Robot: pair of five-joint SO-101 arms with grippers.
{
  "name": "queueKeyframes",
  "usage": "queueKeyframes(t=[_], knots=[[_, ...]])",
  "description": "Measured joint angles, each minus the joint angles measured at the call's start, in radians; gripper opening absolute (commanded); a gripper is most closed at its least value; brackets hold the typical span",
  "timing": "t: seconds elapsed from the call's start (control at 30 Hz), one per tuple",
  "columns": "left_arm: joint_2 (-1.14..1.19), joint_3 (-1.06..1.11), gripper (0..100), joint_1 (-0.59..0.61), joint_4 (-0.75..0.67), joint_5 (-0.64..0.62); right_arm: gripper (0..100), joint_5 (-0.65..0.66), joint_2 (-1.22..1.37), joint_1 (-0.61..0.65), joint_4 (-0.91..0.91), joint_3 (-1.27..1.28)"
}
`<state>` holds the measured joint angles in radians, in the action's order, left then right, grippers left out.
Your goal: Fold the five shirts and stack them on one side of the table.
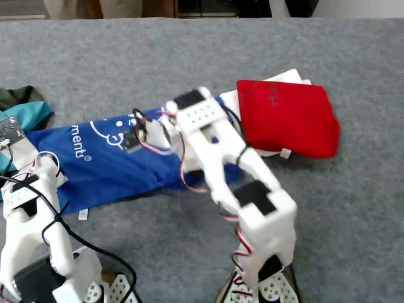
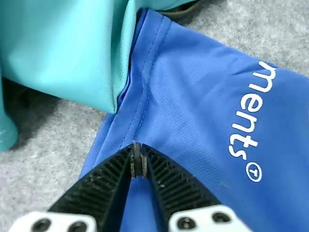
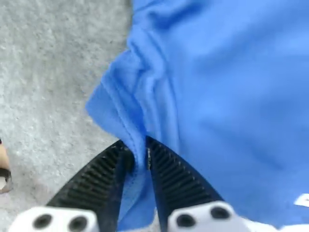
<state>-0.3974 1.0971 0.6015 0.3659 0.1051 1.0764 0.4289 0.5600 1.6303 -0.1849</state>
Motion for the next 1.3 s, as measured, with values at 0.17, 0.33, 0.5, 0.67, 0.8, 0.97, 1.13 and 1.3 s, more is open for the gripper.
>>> queueKeyframes(t=[0.17,0.33,0.5,0.67,0.8,0.97,1.13,1.3], knots=[[0.0,0.0,2,0.0,0.0,0.0,0.2,0.018,0.207,0.0,0.126,-0.393],[0.0,0.0,2,0.0,0.0,0.0,0.3,0.052,0.381,0.0,0.13,-0.632],[0.0,0.0,2,0.0,0.0,0.0,21.4,0.055,0.47,0.0,0.133,-0.733],[0.0,0.0,2,0.0,0.0,0.0,36.7,0.055,0.476,0.0,0.133,-0.77],[0.0,0.0,2,0.0,0.0,0.0,26.9,0.055,0.476,0.0,0.133,-0.818],[0.0,0.0,2,0.0,0.0,0.0,0.0,0.015,0.468,-0.018,0.133,-0.812],[0.0,0.0,2,0.0,0.0,0.0,0.5,-0.017,0.334,-0.017,0.133,-0.6],[0.0,0.0,2,0.0,0.0,0.0,0.1,-0.069,0.167,-0.017,0.133,-0.315]])
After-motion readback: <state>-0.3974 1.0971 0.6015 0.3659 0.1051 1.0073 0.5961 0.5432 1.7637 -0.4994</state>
